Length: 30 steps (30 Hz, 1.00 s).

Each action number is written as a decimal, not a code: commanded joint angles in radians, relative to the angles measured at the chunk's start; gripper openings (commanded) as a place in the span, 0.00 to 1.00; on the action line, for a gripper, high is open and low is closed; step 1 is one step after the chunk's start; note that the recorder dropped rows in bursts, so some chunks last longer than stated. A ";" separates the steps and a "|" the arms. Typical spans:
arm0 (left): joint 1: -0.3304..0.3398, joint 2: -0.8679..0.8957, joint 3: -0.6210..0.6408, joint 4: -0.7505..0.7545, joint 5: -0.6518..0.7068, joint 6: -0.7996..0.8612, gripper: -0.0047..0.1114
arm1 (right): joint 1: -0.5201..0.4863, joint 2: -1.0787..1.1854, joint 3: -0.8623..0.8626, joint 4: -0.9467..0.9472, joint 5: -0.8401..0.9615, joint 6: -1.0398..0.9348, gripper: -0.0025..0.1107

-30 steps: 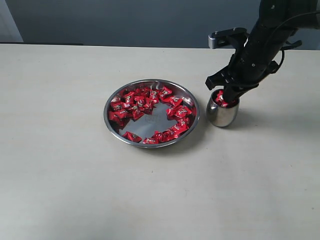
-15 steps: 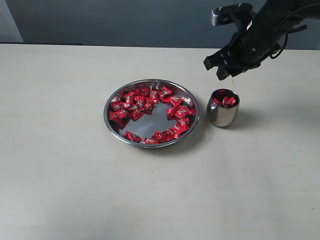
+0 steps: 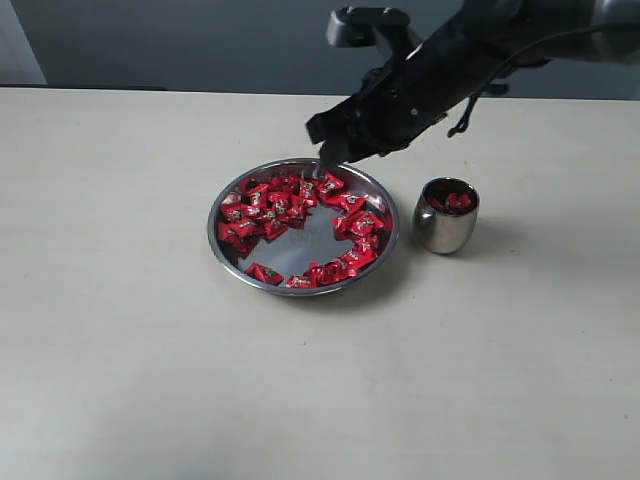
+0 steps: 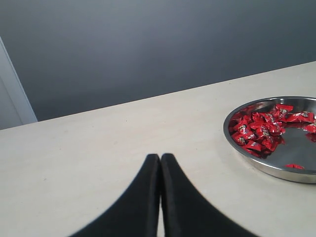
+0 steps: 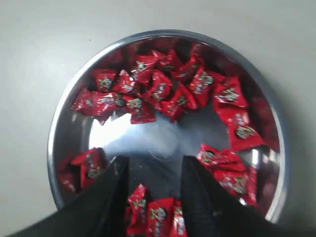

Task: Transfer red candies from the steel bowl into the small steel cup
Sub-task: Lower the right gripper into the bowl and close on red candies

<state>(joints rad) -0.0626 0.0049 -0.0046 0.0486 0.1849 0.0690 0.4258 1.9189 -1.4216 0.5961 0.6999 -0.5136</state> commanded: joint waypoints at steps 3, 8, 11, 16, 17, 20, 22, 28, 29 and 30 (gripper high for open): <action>0.001 -0.005 0.005 -0.002 -0.006 0.000 0.06 | 0.099 0.109 0.001 0.016 -0.212 -0.034 0.34; 0.001 -0.005 0.005 -0.002 -0.006 0.000 0.06 | 0.133 0.176 0.001 0.021 -0.303 -0.034 0.34; 0.001 -0.005 0.005 -0.002 -0.006 0.000 0.06 | 0.142 0.215 0.001 0.019 -0.328 -0.034 0.34; 0.001 -0.005 0.005 -0.002 -0.006 0.000 0.06 | 0.144 0.262 0.001 0.021 -0.359 -0.034 0.34; 0.001 -0.005 0.005 -0.002 -0.006 0.000 0.06 | 0.144 0.268 0.001 0.021 -0.368 -0.034 0.34; 0.001 -0.005 0.005 -0.002 -0.006 0.000 0.06 | 0.144 0.275 -0.001 0.046 -0.391 -0.038 0.34; 0.001 -0.005 0.005 -0.002 -0.006 0.000 0.06 | 0.144 0.275 -0.001 0.077 -0.394 -0.070 0.34; 0.001 -0.005 0.005 -0.002 -0.005 -0.002 0.06 | 0.144 0.277 -0.001 0.277 -0.352 -0.325 0.34; 0.001 -0.005 0.005 -0.002 -0.005 -0.002 0.06 | 0.144 0.277 -0.001 0.300 -0.352 -0.349 0.34; 0.001 -0.005 0.005 -0.002 -0.005 -0.002 0.06 | 0.144 0.277 -0.001 0.314 -0.352 -0.373 0.34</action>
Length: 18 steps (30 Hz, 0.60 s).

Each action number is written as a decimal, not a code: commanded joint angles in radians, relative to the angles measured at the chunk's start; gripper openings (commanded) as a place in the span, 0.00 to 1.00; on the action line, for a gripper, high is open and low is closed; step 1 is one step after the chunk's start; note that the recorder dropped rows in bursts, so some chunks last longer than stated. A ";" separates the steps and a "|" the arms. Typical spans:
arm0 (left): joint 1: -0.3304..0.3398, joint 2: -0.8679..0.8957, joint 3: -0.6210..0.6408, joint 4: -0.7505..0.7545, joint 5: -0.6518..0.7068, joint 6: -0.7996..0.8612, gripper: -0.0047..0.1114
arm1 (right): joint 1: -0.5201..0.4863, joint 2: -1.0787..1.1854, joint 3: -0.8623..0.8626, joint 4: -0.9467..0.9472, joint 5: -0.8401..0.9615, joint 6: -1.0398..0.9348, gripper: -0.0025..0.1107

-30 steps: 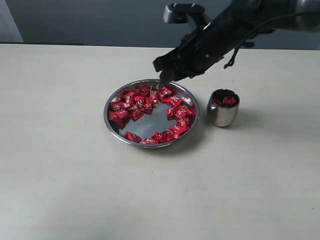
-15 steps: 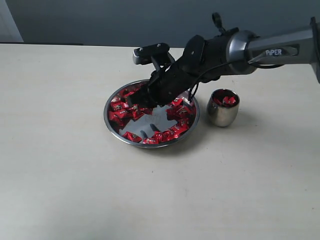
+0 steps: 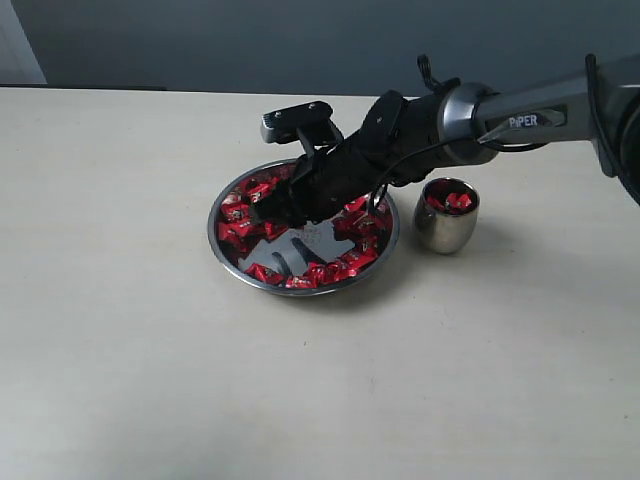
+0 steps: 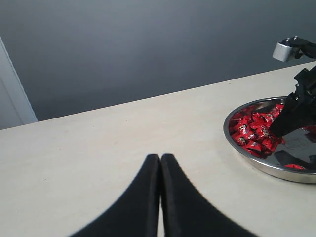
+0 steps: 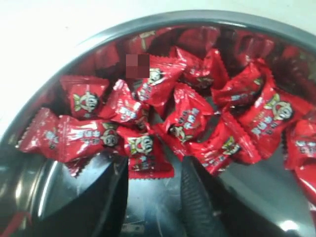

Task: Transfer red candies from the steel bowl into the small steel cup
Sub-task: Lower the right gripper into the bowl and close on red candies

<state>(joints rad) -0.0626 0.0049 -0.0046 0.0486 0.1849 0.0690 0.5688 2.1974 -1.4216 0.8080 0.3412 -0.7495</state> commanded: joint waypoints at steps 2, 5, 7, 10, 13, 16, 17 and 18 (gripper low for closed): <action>0.001 -0.005 0.005 -0.002 -0.005 -0.002 0.06 | 0.001 0.000 -0.001 0.110 0.006 -0.159 0.34; 0.001 -0.005 0.005 -0.002 -0.005 -0.002 0.06 | 0.001 0.000 -0.001 0.110 0.006 -0.177 0.34; 0.001 -0.005 0.005 -0.002 -0.005 -0.002 0.06 | 0.001 0.000 -0.001 0.110 0.001 -0.181 0.34; 0.001 -0.005 0.005 -0.002 -0.005 -0.002 0.06 | 0.001 0.003 -0.001 0.110 -0.007 -0.197 0.34; 0.001 -0.005 0.005 -0.002 -0.005 -0.002 0.06 | 0.001 0.018 -0.019 0.110 -0.003 -0.197 0.34; 0.001 -0.005 0.005 -0.002 -0.005 -0.002 0.06 | 0.001 0.047 -0.059 0.120 0.027 -0.197 0.34; 0.001 -0.005 0.005 -0.002 -0.005 -0.002 0.06 | 0.001 0.055 -0.072 0.122 0.034 -0.197 0.34; 0.001 -0.005 0.005 -0.002 -0.005 -0.002 0.06 | 0.003 0.062 -0.085 0.122 0.037 -0.197 0.34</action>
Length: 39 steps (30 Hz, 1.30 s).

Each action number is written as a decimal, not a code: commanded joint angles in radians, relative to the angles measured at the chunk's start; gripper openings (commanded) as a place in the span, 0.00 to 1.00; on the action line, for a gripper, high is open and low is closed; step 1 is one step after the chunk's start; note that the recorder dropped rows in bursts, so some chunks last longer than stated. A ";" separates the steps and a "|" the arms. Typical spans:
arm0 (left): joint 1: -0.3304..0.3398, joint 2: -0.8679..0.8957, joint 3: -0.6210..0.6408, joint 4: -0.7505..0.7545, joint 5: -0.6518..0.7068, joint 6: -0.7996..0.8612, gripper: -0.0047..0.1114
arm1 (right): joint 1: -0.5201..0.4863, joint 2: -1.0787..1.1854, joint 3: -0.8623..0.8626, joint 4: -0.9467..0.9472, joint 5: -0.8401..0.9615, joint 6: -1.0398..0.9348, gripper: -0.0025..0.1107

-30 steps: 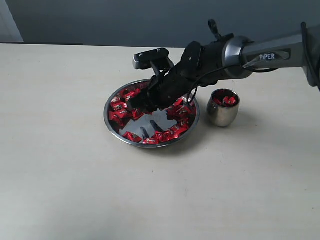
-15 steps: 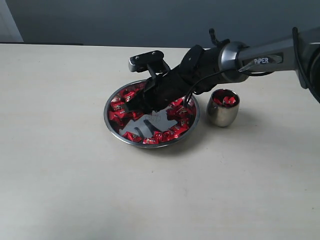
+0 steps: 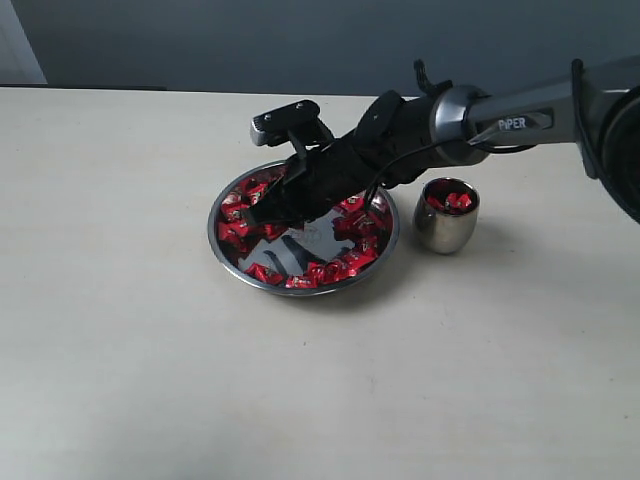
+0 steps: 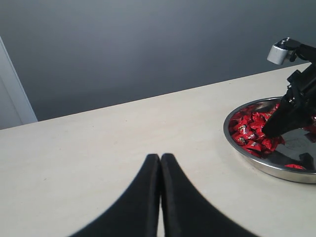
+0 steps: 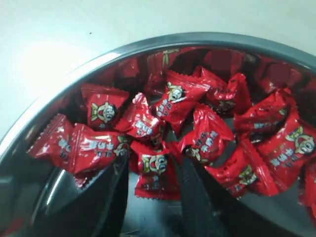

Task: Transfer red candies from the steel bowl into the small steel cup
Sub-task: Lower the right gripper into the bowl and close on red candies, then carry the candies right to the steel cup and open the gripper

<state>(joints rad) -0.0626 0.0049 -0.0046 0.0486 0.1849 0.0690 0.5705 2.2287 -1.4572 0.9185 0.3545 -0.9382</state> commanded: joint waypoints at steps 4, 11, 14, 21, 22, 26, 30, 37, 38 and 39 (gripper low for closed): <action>0.001 -0.005 0.005 -0.002 -0.005 -0.002 0.06 | 0.002 0.036 -0.063 0.007 0.007 -0.007 0.34; 0.001 -0.005 0.005 -0.002 -0.005 -0.002 0.06 | 0.002 0.053 -0.063 0.002 0.079 -0.004 0.34; 0.001 -0.005 0.005 -0.002 -0.005 -0.002 0.06 | 0.002 0.071 -0.063 0.000 0.078 -0.004 0.34; 0.001 -0.005 0.005 -0.002 -0.005 -0.002 0.06 | 0.002 0.071 -0.063 0.000 0.073 -0.004 0.14; 0.001 -0.005 0.005 -0.002 -0.005 -0.002 0.06 | 0.002 0.071 -0.063 0.000 0.076 -0.004 0.06; 0.001 -0.005 0.005 -0.002 -0.005 -0.002 0.06 | -0.001 0.032 -0.063 0.007 0.130 0.010 0.02; 0.001 -0.005 0.005 -0.002 -0.005 -0.002 0.06 | -0.014 -0.104 -0.063 -0.080 0.182 0.140 0.02; 0.001 -0.005 0.005 -0.002 -0.005 -0.002 0.06 | -0.129 -0.283 -0.063 -0.444 0.315 0.423 0.02; 0.001 -0.005 0.005 -0.002 -0.005 -0.002 0.06 | -0.158 -0.307 -0.063 -0.488 0.327 0.471 0.02; 0.001 -0.005 0.005 -0.002 -0.005 -0.002 0.06 | -0.221 -0.353 -0.063 -0.539 0.360 0.532 0.02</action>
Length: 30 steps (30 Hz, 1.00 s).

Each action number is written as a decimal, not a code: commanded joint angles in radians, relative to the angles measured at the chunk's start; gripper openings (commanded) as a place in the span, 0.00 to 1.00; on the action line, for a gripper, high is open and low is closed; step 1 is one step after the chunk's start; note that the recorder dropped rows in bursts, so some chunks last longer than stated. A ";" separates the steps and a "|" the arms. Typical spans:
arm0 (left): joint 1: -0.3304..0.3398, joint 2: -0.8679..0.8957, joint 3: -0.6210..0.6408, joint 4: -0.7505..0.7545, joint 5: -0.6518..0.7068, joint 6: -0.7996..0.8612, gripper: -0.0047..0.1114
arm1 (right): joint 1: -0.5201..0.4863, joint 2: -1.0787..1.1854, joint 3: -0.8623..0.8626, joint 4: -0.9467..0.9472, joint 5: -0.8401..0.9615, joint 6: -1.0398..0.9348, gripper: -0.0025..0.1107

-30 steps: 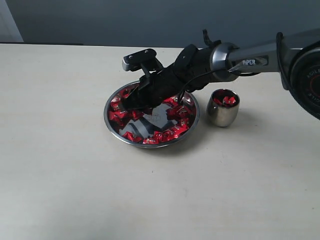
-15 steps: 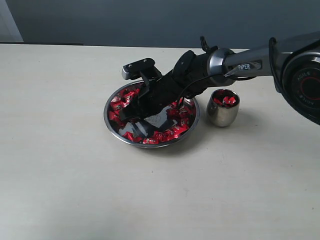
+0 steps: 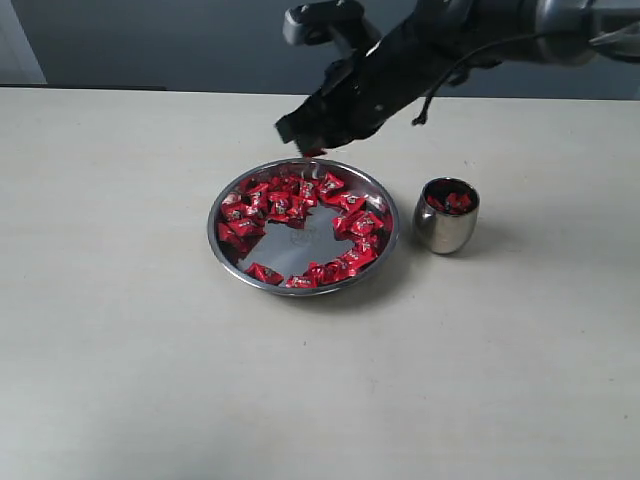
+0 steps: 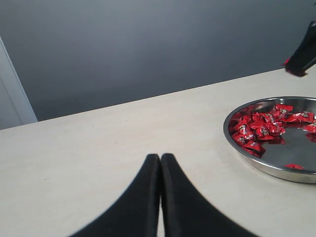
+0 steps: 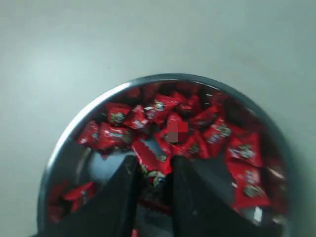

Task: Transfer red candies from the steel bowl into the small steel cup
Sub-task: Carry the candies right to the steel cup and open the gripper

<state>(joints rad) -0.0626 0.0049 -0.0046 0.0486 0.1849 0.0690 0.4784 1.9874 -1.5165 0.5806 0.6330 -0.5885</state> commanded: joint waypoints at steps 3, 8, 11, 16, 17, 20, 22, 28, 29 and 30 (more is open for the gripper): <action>0.001 -0.005 0.005 -0.002 -0.003 -0.002 0.06 | -0.238 -0.166 -0.004 -0.218 0.235 0.196 0.02; 0.001 -0.005 0.005 -0.002 -0.003 -0.002 0.06 | -0.306 -0.149 -0.004 -0.229 0.388 0.189 0.02; 0.001 -0.005 0.005 -0.002 -0.003 -0.002 0.06 | -0.295 -0.100 -0.004 -0.232 0.441 0.170 0.02; 0.001 -0.005 0.005 -0.002 -0.003 -0.002 0.06 | -0.291 -0.019 -0.004 -0.233 0.439 0.170 0.02; 0.001 -0.005 0.005 -0.002 -0.003 -0.002 0.06 | -0.291 -0.008 -0.004 -0.233 0.434 0.170 0.02; 0.001 -0.005 0.005 -0.002 -0.003 -0.002 0.06 | -0.291 0.005 -0.004 -0.246 0.427 0.170 0.02; 0.001 -0.005 0.005 -0.002 -0.003 -0.002 0.06 | -0.291 0.006 -0.004 -0.258 0.427 0.158 0.02; 0.001 -0.005 0.005 -0.002 -0.003 -0.002 0.06 | -0.291 0.006 -0.004 -0.260 0.414 0.133 0.29; 0.001 -0.005 0.005 -0.002 -0.003 -0.002 0.06 | -0.291 0.006 -0.004 -0.260 0.410 0.133 0.33; 0.001 -0.005 0.005 -0.002 -0.003 -0.002 0.06 | -0.291 0.006 -0.004 -0.260 0.406 0.133 0.36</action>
<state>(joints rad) -0.0626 0.0049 -0.0046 0.0486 0.1849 0.0690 0.1866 1.9968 -1.5165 0.3313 1.0542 -0.4407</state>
